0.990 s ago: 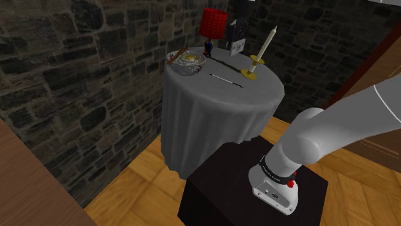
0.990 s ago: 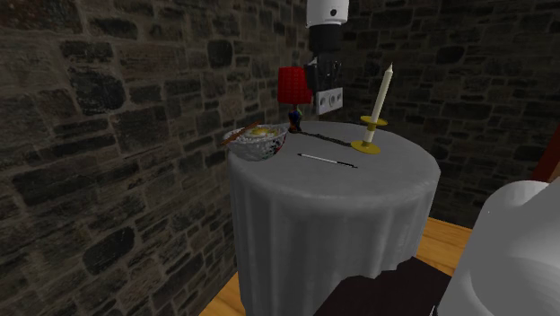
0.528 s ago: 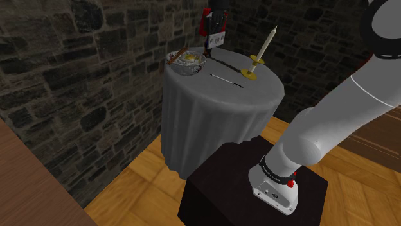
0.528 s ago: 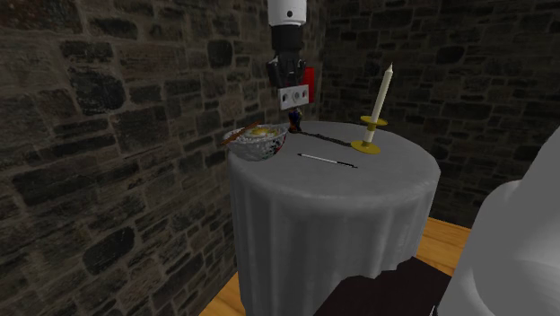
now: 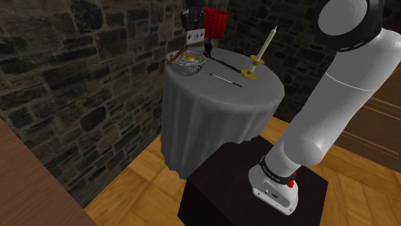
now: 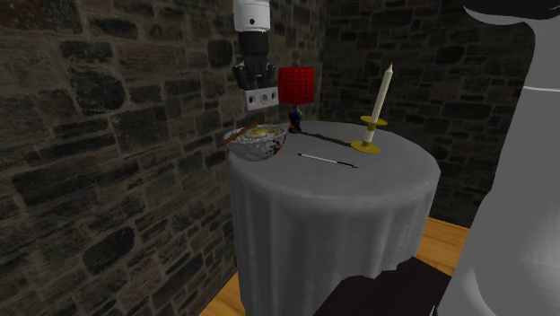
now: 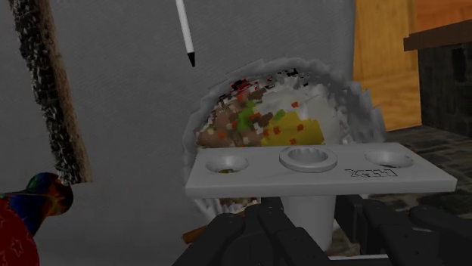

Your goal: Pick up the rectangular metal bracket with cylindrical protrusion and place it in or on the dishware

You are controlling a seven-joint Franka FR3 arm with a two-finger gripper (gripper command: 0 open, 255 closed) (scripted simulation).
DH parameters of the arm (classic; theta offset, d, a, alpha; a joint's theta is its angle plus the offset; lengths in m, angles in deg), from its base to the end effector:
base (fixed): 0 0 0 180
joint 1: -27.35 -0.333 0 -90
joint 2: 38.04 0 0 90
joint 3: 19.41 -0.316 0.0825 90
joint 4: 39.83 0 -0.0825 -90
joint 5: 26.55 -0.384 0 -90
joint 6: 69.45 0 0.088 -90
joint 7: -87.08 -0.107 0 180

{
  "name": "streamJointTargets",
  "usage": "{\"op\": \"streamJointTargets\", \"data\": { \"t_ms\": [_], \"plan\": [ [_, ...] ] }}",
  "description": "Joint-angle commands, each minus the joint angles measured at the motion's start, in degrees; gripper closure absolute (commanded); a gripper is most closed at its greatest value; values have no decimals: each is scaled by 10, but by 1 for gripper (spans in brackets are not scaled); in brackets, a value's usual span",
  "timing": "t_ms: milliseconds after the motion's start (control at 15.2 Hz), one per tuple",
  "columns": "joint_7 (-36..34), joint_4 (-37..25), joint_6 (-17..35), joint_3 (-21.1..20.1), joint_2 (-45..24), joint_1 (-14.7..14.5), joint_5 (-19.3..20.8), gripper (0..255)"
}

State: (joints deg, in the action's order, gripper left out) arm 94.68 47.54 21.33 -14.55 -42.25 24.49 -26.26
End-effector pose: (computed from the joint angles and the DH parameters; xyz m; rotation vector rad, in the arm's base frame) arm 0.5777 -0.0189 0.6059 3.1277 0.1534 -0.0229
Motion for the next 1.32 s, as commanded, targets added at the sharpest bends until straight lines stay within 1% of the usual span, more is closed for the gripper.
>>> {"op": "streamJointTargets", "data": {
  "t_ms": [0,594,1122,1188,1254],
  "plan": [
    [-1,10,13,0,-3,0,0,255],
    [-2,96,90,-1,6,-1,1,255],
    [-2,96,90,-1,6,-1,1,255],
    [-2,96,90,-1,6,-1,1,0],
    [-2,96,90,-1,6,-1,1,0]
  ]
}}
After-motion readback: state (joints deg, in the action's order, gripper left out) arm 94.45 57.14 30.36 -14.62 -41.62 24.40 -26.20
